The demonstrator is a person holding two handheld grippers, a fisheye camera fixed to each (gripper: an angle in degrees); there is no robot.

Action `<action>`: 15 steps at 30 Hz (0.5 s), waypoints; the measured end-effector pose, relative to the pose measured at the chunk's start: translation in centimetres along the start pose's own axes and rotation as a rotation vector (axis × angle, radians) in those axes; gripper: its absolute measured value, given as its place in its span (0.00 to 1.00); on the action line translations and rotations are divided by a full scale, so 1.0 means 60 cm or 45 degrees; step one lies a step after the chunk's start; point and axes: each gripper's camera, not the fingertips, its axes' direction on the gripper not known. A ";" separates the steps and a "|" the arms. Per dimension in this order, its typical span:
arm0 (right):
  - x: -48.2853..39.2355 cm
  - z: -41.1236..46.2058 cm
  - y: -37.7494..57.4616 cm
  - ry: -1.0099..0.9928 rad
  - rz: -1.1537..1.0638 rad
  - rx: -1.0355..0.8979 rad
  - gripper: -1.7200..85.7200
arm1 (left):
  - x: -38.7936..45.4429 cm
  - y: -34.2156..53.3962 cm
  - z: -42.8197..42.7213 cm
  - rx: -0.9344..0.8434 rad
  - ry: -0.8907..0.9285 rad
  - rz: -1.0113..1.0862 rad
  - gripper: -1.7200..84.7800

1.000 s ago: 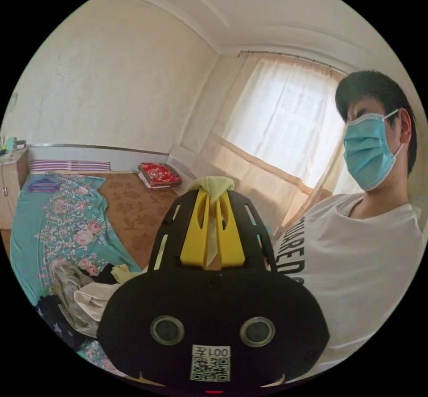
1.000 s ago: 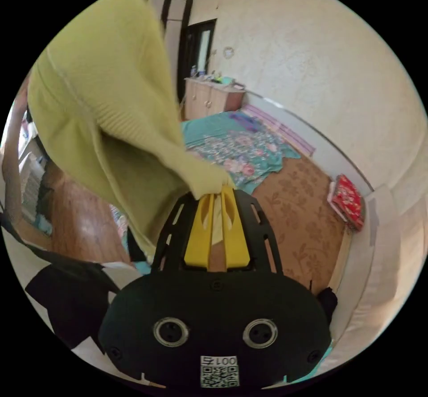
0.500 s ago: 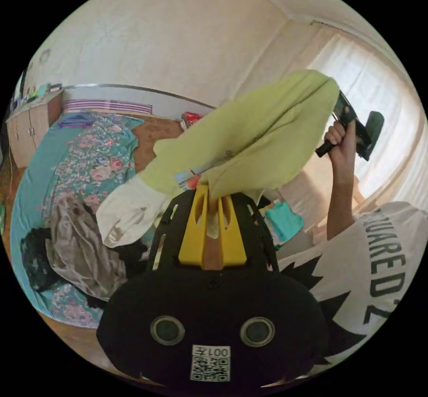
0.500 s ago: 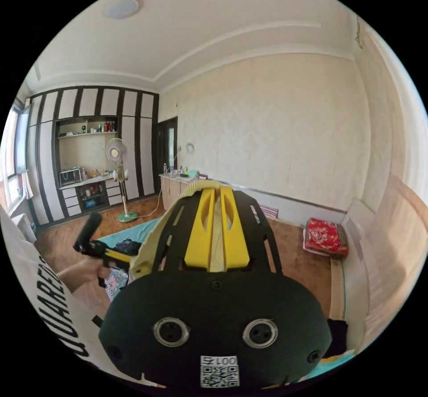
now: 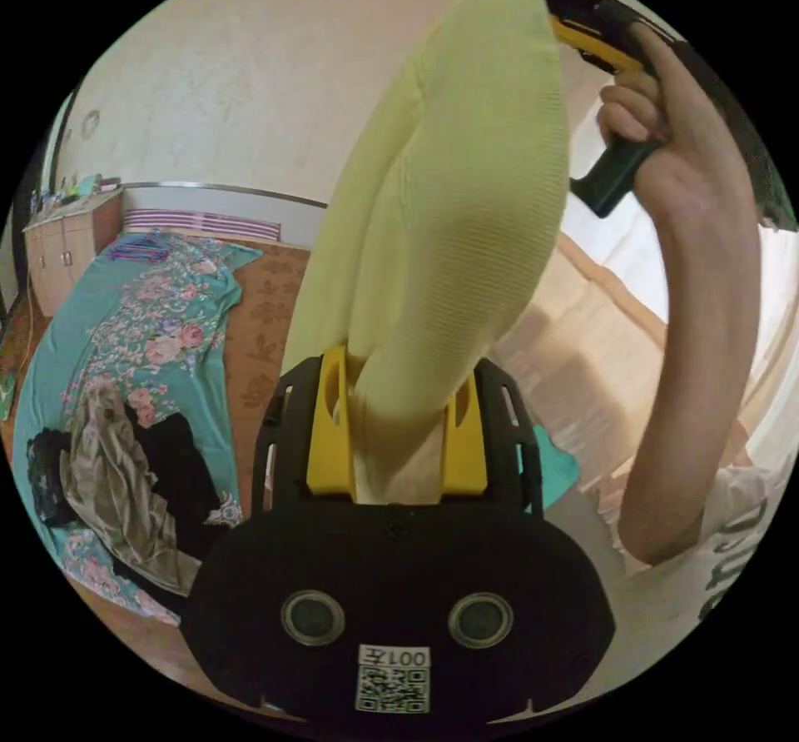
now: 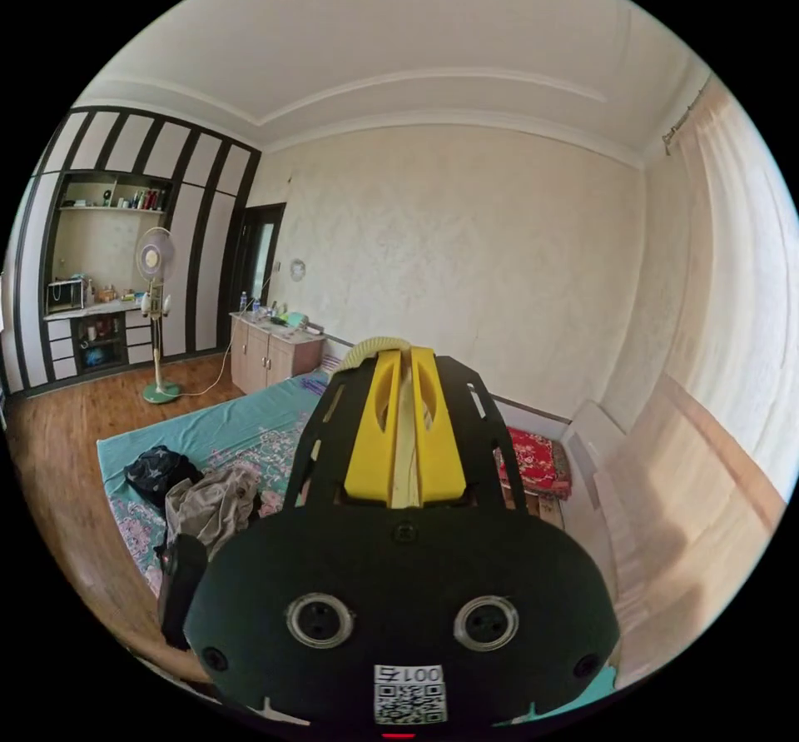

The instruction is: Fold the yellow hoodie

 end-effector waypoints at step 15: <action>0.205 -0.020 0.097 0.132 -0.080 -0.045 0.04 | 0.017 -0.105 -0.048 -0.145 -0.762 0.075 0.06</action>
